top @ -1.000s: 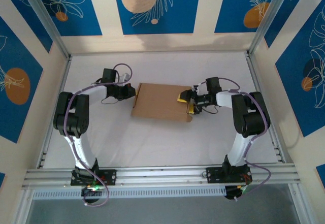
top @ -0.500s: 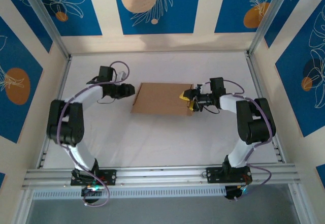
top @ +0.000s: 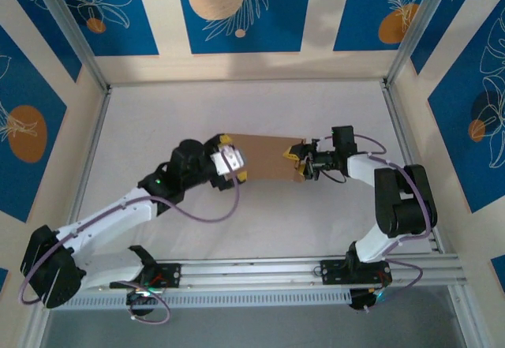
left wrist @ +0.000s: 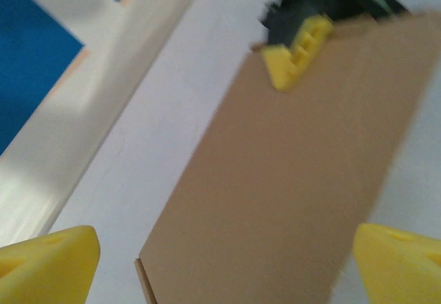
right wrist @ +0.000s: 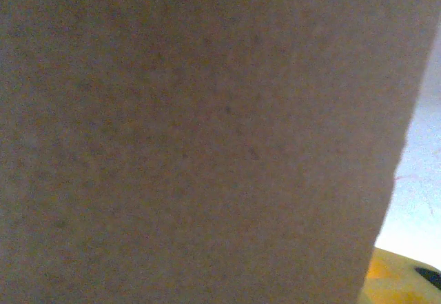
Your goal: Fold the paper box
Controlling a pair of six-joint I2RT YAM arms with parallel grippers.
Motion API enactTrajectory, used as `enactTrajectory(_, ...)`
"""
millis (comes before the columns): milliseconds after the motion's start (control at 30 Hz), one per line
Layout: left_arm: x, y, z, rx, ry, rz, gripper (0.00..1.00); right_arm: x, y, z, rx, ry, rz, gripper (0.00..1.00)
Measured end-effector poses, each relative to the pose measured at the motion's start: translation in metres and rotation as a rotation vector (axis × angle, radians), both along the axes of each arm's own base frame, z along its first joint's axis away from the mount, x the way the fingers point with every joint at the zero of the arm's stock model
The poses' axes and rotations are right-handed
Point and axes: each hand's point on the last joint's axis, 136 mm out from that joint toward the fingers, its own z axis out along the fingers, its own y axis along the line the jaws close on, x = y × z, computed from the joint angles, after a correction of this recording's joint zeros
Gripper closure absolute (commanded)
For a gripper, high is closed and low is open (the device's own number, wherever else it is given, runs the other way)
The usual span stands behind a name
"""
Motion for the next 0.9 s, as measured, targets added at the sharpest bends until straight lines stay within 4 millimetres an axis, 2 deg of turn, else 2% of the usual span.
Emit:
enactTrajectory(200,-0.023,-0.021,-0.039,0.195,-0.172,-0.125,0.03,-0.006,0.001,0.001,0.025,0.041,-0.014,0.51)
enactTrajectory(367,-0.013,-0.033,-0.074,0.317,-0.327,-0.116,0.07,-0.007,0.001,0.001,0.047,0.066,-0.027,0.5)
enactTrajectory(433,-0.006,-0.034,-0.078,0.344,-0.377,-0.092,0.09,-0.006,0.002,0.002,0.054,0.075,-0.031,0.5)
enactTrajectory(600,0.01,-0.04,-0.072,0.37,-0.493,-0.032,0.19,-0.004,0.002,0.004,0.068,0.09,-0.043,0.5)
enactTrajectory(900,0.023,-0.039,-0.083,0.474,-0.58,0.001,0.37,-0.001,0.003,0.011,0.093,0.097,-0.052,0.49)
